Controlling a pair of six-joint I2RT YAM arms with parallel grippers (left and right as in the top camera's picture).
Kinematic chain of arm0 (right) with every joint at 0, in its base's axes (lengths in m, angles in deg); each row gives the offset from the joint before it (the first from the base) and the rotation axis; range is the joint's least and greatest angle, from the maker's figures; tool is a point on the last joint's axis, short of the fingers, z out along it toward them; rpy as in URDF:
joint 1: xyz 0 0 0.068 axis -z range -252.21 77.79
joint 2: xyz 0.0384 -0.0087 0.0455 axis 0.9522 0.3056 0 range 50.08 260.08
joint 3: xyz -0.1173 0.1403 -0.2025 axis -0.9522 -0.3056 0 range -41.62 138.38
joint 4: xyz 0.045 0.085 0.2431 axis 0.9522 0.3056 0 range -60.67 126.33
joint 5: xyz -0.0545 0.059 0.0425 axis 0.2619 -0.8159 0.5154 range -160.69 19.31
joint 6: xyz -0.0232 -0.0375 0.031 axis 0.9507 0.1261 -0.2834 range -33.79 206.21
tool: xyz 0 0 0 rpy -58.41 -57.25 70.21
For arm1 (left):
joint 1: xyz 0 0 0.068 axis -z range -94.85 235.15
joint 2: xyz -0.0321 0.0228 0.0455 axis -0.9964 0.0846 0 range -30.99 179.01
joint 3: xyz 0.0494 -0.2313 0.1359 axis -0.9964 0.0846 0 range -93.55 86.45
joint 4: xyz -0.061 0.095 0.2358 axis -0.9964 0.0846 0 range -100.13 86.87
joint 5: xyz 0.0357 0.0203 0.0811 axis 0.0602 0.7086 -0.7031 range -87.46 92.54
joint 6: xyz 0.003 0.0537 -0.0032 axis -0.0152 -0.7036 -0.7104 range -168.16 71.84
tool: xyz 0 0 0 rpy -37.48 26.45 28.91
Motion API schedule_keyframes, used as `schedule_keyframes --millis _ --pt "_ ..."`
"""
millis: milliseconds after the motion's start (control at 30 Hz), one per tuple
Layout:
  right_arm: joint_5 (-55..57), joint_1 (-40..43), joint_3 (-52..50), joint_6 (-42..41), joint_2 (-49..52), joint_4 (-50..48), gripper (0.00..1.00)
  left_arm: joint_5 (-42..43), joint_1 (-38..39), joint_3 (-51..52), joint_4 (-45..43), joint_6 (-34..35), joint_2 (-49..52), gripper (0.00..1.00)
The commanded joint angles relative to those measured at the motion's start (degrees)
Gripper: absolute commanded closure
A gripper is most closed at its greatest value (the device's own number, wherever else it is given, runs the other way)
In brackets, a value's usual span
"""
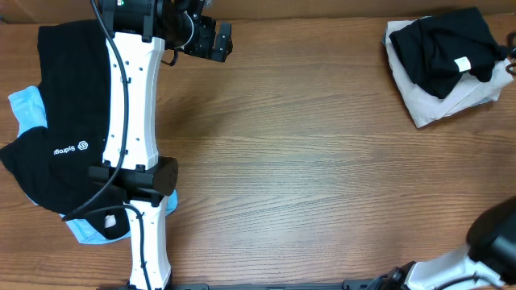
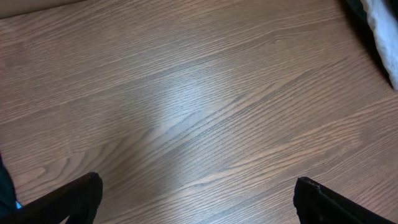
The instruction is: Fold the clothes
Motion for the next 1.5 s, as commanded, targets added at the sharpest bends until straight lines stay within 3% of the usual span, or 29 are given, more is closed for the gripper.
schedule_keyframes --millis 0,100,167,400,600,733,933,1100,1267,1467 --pt "5.64 -3.34 1.31 6.19 -2.75 -2.34 0.15 -0.31 0.39 0.02 -0.24 0.33 0.83 0.00" --pt "15.87 -7.63 1.27 9.09 -0.44 -8.04 0.13 -0.28 0.39 0.02 -0.20 0.33 0.83 0.00" --pt "23.78 -10.32 1.27 9.75 2.32 -13.00 0.01 -0.28 0.39 0.02 -0.20 0.35 0.83 0.00" --pt "35.52 -15.80 1.27 16.28 16.00 -24.96 0.00 -0.28 0.39 0.02 -0.20 0.35 0.83 0.00" --pt "37.88 -15.78 1.27 16.17 31.17 -23.80 0.00 -0.28 0.39 0.02 -0.22 0.33 0.83 0.00" --pt "38.91 -14.93 1.27 16.20 34.36 -22.69 0.00 -0.28 0.39 0.02 -0.22 0.33 0.83 0.00" --pt "38.86 -14.71 3.80 16.20 27.91 -21.16 0.00 -0.28 0.39 0.02 -0.22 0.33 0.83 0.00" --pt "37.73 -14.95 9.51 16.20 15.34 -17.07 0.00 -0.28 0.39 0.02 -0.22 0.33 0.83 0.00" --pt "28.28 -14.99 15.65 16.15 -0.76 -9.57 0.00 -0.28 0.39 0.02 -0.22 0.33 0.83 0.00" --pt "27.67 -14.97 15.93 16.15 -15.34 -9.81 0.00 -0.28 0.39 0.02 -0.22 0.33 0.83 0.00"
